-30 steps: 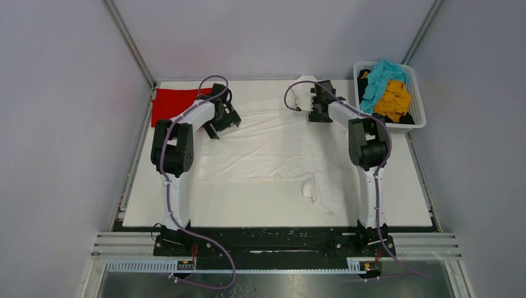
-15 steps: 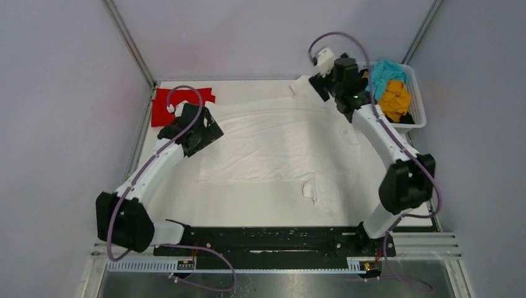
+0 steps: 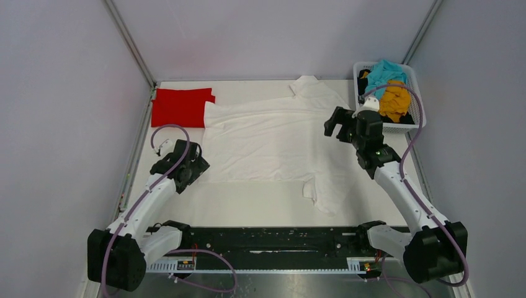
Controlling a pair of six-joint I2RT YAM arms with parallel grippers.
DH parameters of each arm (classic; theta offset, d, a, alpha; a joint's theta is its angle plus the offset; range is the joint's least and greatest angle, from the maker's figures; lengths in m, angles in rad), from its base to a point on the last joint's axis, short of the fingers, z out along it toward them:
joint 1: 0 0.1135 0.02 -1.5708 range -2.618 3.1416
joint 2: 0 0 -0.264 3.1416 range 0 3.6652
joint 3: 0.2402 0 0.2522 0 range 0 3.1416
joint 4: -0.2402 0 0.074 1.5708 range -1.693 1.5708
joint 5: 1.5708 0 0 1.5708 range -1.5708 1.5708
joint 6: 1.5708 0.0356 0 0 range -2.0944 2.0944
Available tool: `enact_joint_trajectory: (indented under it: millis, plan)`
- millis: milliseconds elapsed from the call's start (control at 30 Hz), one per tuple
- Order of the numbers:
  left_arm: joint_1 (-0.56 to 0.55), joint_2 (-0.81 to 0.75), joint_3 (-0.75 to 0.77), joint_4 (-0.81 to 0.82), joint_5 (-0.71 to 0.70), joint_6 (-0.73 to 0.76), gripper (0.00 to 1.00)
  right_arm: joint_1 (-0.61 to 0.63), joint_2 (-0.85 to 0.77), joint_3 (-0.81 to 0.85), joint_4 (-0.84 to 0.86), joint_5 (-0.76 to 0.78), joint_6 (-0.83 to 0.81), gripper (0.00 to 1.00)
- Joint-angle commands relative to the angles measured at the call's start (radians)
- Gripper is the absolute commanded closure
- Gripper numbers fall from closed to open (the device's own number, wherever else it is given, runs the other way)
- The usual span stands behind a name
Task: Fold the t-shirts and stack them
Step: Grab the side of the flattened tshirt closest away from the robot with both arms
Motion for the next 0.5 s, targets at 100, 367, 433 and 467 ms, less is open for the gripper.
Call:
enact_joint_trajectory:
  millis: [100,367,433,467]
  plan:
    - [0.019,0.136,-0.009,0.124,-0.032,-0.097,0.17,0.001,-0.171,-0.168,-0.069,-0.052,0.193,0.0]
    - [0.021,0.356,0.032,0.157,-0.016,-0.124,0.34,0.001,-0.256,-0.243,-0.086,0.007,0.206,0.01]
    - [0.021,0.394,0.035,0.165,-0.001,-0.124,0.37,0.002,-0.252,-0.241,-0.087,0.016,0.199,0.0]
    - [0.021,0.406,0.036,0.168,0.005,-0.126,0.38,0.001,-0.247,-0.24,-0.087,0.019,0.2,0.01]
